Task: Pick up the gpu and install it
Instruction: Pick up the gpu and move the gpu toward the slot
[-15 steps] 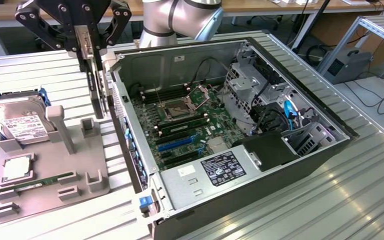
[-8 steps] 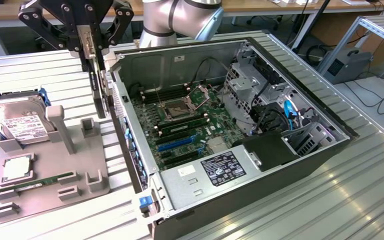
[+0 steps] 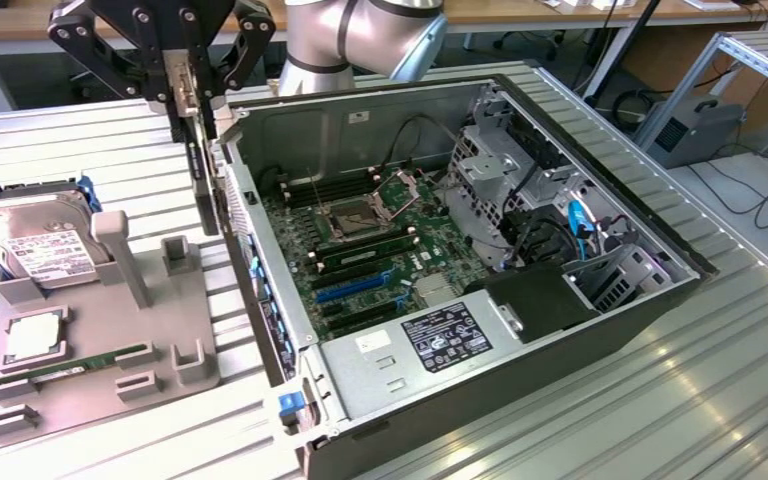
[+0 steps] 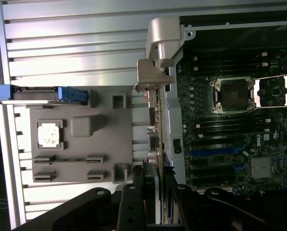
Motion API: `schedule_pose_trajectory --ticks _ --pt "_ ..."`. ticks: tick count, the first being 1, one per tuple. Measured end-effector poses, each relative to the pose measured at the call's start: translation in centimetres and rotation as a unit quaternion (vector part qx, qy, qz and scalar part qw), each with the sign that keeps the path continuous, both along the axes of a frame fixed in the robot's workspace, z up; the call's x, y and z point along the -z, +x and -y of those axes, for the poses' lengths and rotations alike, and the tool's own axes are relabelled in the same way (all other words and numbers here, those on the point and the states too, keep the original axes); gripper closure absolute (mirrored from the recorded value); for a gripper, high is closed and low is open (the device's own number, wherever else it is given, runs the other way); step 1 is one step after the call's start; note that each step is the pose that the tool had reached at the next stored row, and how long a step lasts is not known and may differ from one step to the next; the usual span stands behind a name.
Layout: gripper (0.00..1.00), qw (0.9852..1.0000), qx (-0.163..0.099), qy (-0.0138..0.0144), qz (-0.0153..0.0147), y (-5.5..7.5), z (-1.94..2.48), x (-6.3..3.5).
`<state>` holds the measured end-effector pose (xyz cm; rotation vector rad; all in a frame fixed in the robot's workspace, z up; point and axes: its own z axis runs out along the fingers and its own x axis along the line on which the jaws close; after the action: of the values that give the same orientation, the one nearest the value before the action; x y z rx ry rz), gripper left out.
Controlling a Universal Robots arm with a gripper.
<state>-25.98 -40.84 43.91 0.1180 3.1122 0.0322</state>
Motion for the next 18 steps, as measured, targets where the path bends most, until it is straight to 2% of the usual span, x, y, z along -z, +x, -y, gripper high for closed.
schedule_pose_trajectory --ticks 18 --pt "0.73 1.0000 0.000 -0.0005 0.0000 1.3 0.00 0.00"
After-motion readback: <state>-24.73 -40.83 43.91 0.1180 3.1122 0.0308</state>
